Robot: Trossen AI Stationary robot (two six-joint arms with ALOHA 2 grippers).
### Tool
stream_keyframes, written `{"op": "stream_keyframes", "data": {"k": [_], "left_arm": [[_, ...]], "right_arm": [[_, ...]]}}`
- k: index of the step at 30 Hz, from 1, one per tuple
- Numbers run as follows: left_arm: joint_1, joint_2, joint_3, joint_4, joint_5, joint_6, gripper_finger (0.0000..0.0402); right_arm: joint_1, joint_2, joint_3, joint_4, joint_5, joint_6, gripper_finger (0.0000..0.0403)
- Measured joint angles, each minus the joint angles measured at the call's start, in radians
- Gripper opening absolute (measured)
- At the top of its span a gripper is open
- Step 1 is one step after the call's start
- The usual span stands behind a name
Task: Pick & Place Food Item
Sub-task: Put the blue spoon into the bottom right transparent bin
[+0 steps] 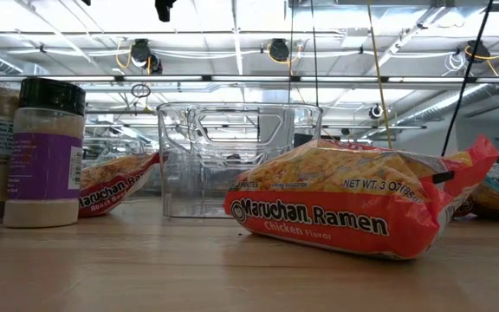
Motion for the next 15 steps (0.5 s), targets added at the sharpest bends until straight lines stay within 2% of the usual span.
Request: {"op": "stream_keyframes", "data": {"k": [7,11,15], "left_arm": [[0.000,0.000,0.000,0.004,0.000,-0.004,0.0260],[0.000,0.000,0.000,0.024,0.001,-0.067,0.0261],[-0.001,0.000,0.000,0.024,0.032,-0.078,0.0264]], "right_arm": [[0.007,0.057,-0.131,0.156,-0.002,0.042,0.0267],[0.005,0.062,-0.143,-0.015,0.004,0.012,0.0267],[0.012,0.029,-0.143,-0.244,0.139,0.040,0.0267]]}}
